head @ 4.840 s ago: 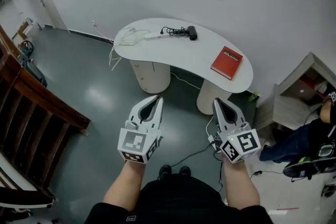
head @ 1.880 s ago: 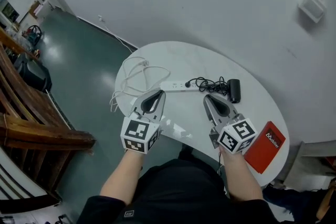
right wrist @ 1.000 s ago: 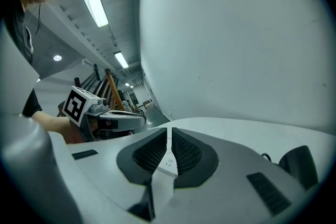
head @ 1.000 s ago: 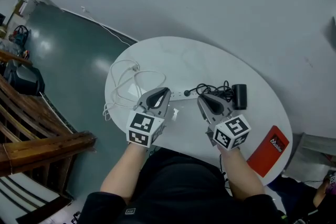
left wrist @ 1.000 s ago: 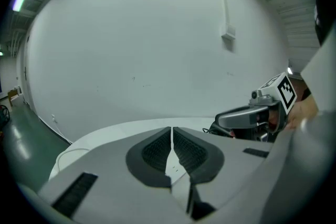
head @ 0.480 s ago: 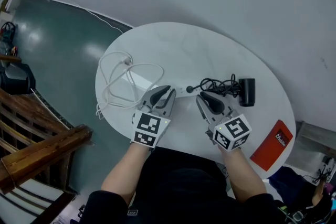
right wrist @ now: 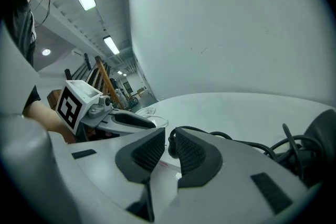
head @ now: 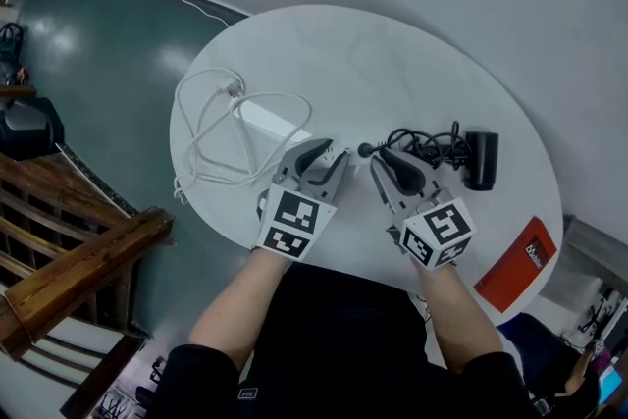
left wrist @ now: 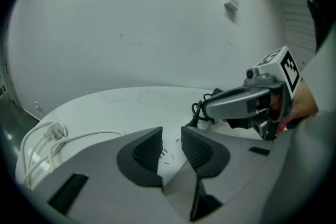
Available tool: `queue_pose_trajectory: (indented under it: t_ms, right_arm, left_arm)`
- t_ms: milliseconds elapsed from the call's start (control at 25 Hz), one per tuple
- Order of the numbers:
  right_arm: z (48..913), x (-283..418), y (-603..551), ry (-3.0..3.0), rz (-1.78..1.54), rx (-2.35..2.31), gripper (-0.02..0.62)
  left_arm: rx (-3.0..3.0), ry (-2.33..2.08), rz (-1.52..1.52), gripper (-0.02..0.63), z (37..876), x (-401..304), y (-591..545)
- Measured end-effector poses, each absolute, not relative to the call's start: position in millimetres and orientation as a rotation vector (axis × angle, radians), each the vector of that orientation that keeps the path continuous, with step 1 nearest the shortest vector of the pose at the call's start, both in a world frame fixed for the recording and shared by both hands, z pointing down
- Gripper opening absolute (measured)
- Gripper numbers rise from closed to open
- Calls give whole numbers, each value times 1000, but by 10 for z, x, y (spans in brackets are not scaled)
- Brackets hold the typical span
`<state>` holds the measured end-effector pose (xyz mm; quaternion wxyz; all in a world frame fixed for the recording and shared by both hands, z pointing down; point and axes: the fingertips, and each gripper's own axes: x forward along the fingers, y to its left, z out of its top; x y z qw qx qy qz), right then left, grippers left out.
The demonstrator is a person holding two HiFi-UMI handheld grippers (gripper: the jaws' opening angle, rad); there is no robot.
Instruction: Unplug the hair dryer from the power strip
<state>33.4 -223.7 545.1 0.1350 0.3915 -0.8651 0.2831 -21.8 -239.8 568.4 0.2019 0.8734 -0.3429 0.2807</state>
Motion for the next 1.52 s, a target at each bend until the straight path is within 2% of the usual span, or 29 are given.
queue_pose_trajectory:
  t_ms: [800,880,920,1520]
  right_arm:
    - [5509,308,-2252,-2472,770,1134,72]
    - [5573,345,-2247,-2446,810,1148,135]
    - [5600,360,-2248,-2441,831,1152,140]
    - [5782,120,-2372,-2397,668,1150,144]
  left_arm:
    - [2402,-949,1023,121,5959,-216,-2339]
    - [2399,-951,1025,121,5960,-218,-2336]
    - [2398,-950,1026,121,5961,-219,-2336]
    - [2424,-954,991,118,5966,-204,-2349]
